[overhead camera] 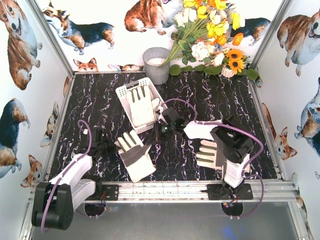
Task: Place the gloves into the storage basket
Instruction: Move the glove to the center of the board.
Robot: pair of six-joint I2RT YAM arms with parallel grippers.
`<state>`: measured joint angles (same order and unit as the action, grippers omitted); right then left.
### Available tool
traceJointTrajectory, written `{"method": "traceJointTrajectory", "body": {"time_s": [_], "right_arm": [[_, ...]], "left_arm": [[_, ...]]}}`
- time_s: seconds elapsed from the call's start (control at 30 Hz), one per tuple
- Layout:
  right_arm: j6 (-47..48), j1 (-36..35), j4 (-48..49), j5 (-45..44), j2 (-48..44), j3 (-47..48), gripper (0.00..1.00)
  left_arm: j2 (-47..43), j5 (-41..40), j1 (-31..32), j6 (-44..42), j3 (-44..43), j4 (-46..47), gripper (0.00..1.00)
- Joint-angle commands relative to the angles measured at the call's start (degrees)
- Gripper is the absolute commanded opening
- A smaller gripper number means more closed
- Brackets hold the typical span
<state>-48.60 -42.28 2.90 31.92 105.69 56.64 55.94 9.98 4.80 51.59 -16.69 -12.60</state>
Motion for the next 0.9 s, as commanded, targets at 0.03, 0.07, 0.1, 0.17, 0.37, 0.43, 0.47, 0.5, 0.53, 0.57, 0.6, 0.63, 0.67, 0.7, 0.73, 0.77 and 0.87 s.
{"method": "traceJointTrajectory", "body": {"time_s": [0.03,0.07,0.1,0.17,0.37,0.43,0.47,0.5,0.53,0.57,0.6,0.63,0.67,0.7,0.73,0.77,0.87], "right_arm": [[-0.2,-0.3,-4.7,1.5,-8.5,-4.3,0.00],[0.3,-0.3,-6.8,1.0,-10.0,-5.0,0.00],[0.9,-0.3,-8.9,0.4,-11.5,-5.8,0.00],[1.7,-0.3,-12.6,-2.9,-15.5,-8.4,0.00],[0.9,1.1,-17.9,-9.2,-26.3,-15.4,0.00],[0.7,1.9,-20.4,-11.4,-28.6,-16.4,0.00],[0.7,2.3,-21.2,-12.2,-29.6,-16.9,0.00],[0.7,2.7,-21.9,-13.2,-30.5,-17.5,0.00],[0.8,3.1,-22.3,-14.3,-31.4,-18.2,0.00],[0.8,3.5,-22.8,-15.4,-32.2,-18.8,0.00],[0.9,4.2,-23.4,-16.2,-33.1,-19.3,0.00],[0.9,5.0,-23.8,-16.7,-34.0,-19.9,0.00],[1.0,5.8,-24.2,-17.2,-35.0,-20.4,0.00],[0.9,6.7,-24.4,-17.7,-36.1,-21.0,0.00],[0.8,7.5,-24.6,-18.3,-37.3,-21.6,0.00],[0.8,8.2,-24.7,-19.0,-38.4,-22.1,0.00],[0.4,9.3,-24.6,-21.8,-41.1,-23.4,0.00]], "left_arm": [[2.0,4.2,1.3,-3.4,-1.0,0.8,0.00],[2.2,3.9,2.6,-3.9,-1.6,0.4,0.00],[2.4,2.4,4.6,-4.1,-2.4,-0.1,0.00],[2.6,-2.1,10.0,-3.2,-4.1,-0.3,0.00],[7.4,-11.5,24.2,1.2,-8.2,3.0,0.00],[10.0,-12.4,27.4,3.0,-9.1,5.9,0.00],[11.4,-13.0,28.9,3.7,-9.5,7.5,0.00],[12.8,-13.7,30.4,4.1,-10.1,9.3,0.00],[14.4,-14.8,31.8,4.6,-10.9,10.6,0.00],[15.8,-15.9,33.1,4.9,-11.9,11.7,0.00],[17.5,-16.8,33.9,5.3,-13.1,12.7,0.00],[19.1,-17.4,34.6,5.6,-14.0,13.9,0.00],[20.7,-18.1,35.3,5.8,-14.9,15.5,0.00],[22.4,-18.8,35.6,6.0,-15.7,16.5,0.00],[23.8,-19.3,36.0,6.1,-16.7,17.2,0.00],[25.3,-19.6,36.1,6.1,-17.7,17.8,0.00],[29.3,-20.1,36.4,5.6,-20.4,19.3,0.00]]}}
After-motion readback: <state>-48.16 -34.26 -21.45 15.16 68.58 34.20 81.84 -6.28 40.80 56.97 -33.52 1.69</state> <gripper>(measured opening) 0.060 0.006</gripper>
